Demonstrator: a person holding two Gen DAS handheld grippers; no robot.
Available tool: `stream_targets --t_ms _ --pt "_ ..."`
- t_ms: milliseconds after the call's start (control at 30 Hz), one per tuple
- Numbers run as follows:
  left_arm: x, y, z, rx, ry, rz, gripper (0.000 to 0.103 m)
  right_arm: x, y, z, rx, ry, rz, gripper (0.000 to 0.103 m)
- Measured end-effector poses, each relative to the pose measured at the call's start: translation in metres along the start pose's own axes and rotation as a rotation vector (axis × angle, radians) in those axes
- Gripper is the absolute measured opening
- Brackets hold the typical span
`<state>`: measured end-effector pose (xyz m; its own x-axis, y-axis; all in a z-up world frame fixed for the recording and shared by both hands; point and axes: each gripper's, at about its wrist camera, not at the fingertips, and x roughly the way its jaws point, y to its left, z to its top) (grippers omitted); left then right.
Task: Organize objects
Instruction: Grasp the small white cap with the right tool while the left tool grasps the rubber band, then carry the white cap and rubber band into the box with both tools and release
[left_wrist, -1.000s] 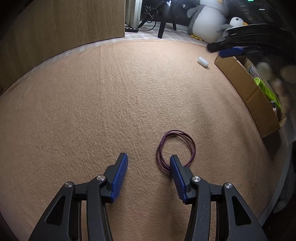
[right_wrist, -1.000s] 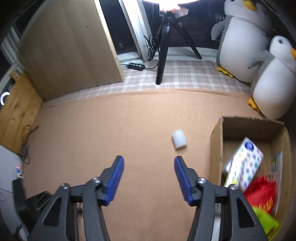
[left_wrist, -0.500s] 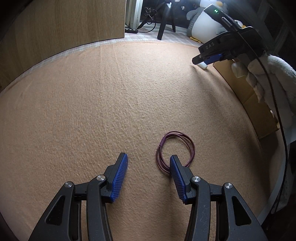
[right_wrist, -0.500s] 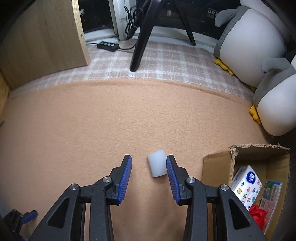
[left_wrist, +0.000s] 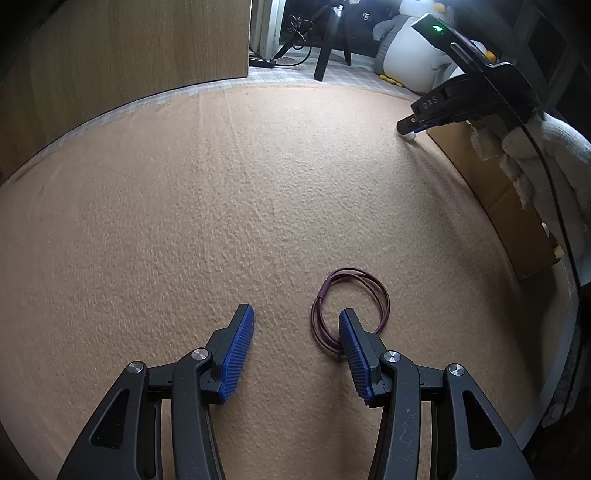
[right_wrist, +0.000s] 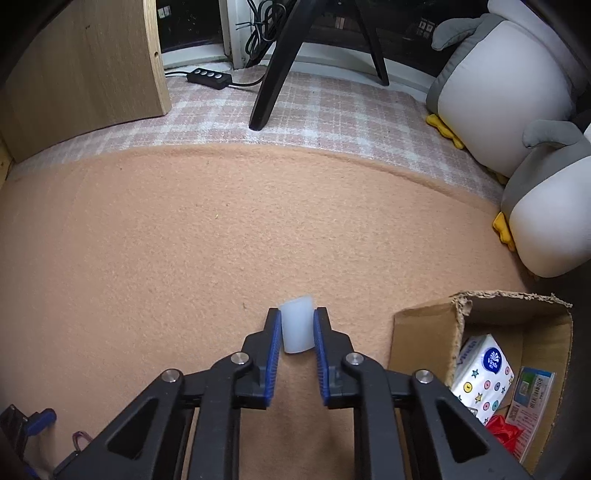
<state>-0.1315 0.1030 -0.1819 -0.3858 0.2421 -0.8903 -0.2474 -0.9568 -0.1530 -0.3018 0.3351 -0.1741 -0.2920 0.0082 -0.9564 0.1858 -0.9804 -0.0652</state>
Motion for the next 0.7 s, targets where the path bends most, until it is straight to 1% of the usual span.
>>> stream_targets --t_ms 100,233,333,367,400,433,467,533,600,700 --pt "0.000 0.000 0.001 0.000 0.000 0.001 0.051 -0.006 -0.001 -0.004 0.004 -0.026 0.002 0.010" --pt "0.003 0.001 0.005 0.005 -0.008 0.012 0.049 -0.017 -0.002 -0.013 0.019 -0.050 0.040 0.010" --pt "0.004 0.002 0.007 0.009 -0.014 0.032 0.039 -0.028 0.000 -0.025 0.018 -0.065 0.082 0.010" --pt "0.003 0.003 0.007 0.005 -0.017 0.035 0.033 -0.032 0.002 -0.030 0.019 -0.070 0.098 0.010" --pt "0.003 0.006 0.008 -0.006 -0.019 0.033 0.027 -0.037 0.004 -0.036 0.019 -0.078 0.115 0.010" --pt "0.003 0.009 0.009 -0.014 -0.019 0.031 0.024 -0.042 0.007 -0.044 0.010 -0.085 0.133 0.010" --pt "0.003 0.013 0.009 -0.025 -0.019 0.029 0.018 -0.046 0.011 -0.052 0.002 -0.090 0.145 0.010" --pt "0.003 0.016 0.009 -0.036 -0.020 0.022 0.013 -0.053 0.019 -0.066 -0.012 -0.099 0.169 0.010" --pt "0.003 0.017 0.009 -0.041 -0.020 0.018 0.005 -0.058 0.023 -0.078 -0.017 -0.102 0.192 0.010" --pt "0.002 0.018 0.006 -0.059 -0.026 0.007 0.003 -0.065 0.033 -0.107 -0.021 -0.114 0.229 0.010"
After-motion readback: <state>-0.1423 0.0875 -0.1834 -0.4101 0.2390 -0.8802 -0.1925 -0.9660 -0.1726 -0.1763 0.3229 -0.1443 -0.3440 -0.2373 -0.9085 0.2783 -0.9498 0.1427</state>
